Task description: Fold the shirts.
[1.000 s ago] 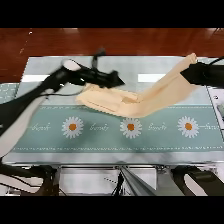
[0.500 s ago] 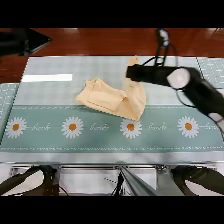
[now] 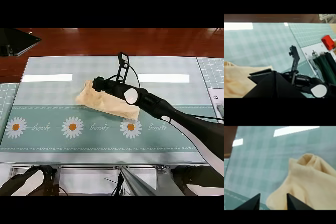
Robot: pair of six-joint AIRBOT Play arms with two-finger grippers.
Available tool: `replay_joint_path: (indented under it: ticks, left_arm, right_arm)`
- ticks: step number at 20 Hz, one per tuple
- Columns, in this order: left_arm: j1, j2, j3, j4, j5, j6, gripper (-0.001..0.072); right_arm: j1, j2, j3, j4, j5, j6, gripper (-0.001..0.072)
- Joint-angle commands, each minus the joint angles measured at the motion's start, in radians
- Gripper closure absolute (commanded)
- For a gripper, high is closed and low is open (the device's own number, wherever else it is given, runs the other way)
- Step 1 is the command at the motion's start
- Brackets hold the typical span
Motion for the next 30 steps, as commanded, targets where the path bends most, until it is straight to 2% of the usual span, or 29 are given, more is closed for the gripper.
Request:
replay_joint_path:
  ticks: [1,2,4,6,9,10,11,12,13,14,16,18,25,26,27,29,30]
  left_arm:
    - [-0.021,0.004,-0.023,0.004,-0.005,-0.002,0.0674]
    - [-0.020,0.005,-0.033,0.010,-0.005,-0.002,0.0674]
    - [-0.020,0.005,-0.037,0.069,-0.006,-0.002,0.0674]
    - [-0.020,0.005,-0.036,0.133,-0.007,-0.002,0.0674]
    - [-0.020,0.005,-0.037,0.221,-0.007,-0.020,0.0674]
    - [-0.020,0.005,-0.037,0.246,-0.008,-0.026,0.0673]
    - [-0.020,0.005,-0.037,0.275,-0.017,-0.026,0.0673]
    - [-0.020,0.005,-0.037,0.303,-0.029,-0.028,0.0672]
    - [-0.020,0.005,-0.037,0.330,-0.043,-0.030,0.0668]
    - [-0.020,0.005,-0.037,0.353,-0.056,-0.050,0.0633]
    - [-0.020,0.005,-0.038,0.391,-0.072,-0.093,0.0571]
    - [-0.020,0.005,-0.038,0.403,-0.078,-0.098,0.0571]
    - [-0.020,0.005,-0.038,0.402,-0.076,-0.119,0.0572]
    - [-0.020,0.005,-0.038,0.401,-0.079,-0.119,0.0571]
    - [-0.020,0.005,-0.038,0.401,-0.082,-0.119,0.0571]
    - [-0.020,0.004,-0.038,0.402,-0.081,-0.119,0.0572]
    - [-0.020,0.004,-0.038,0.403,-0.081,-0.118,0.0572]
  right_arm:
    - [-0.009,0.003,0.037,0.019,-0.042,-0.014,0.0297]
    - [-0.042,0.027,0.037,0.014,-0.031,-0.024,0.0297]
    - [-0.142,0.097,0.037,-0.056,0.085,-0.035,0.0297]
    - [-0.278,0.184,0.037,-0.245,0.339,-0.036,0.0297]
    - [-0.492,0.284,0.037,-0.653,0.841,-0.035,0.0308]
    - [-0.551,0.290,0.031,-0.766,0.970,-0.036,0.0325]
    - [-0.616,0.290,0.007,-0.817,1.054,-0.040,0.0325]
    - [-0.679,0.290,-0.035,-0.776,1.078,-0.058,0.0317]
    - [-0.731,0.290,-0.086,-0.673,1.068,-0.074,0.0279]
    - [-0.776,0.290,-0.151,-0.514,1.024,-0.096,0.0214]
    - [-0.805,0.290,-0.283,-0.198,0.889,-0.171,0.0173]
    - [-0.771,0.290,-0.393,0.014,0.742,-0.218,0.0172]
    - [-0.500,0.150,-0.452,0.271,0.520,-0.232,0.0129]
    - [-0.467,0.134,-0.452,0.330,0.484,-0.234,0.0144]
    - [-0.439,0.128,-0.451,0.368,0.449,-0.234,0.0260]
    - [-0.425,0.137,-0.437,0.370,0.425,-0.238,0.0628]
    - [-0.440,0.153,-0.422,0.362,0.441,-0.256,0.0674]
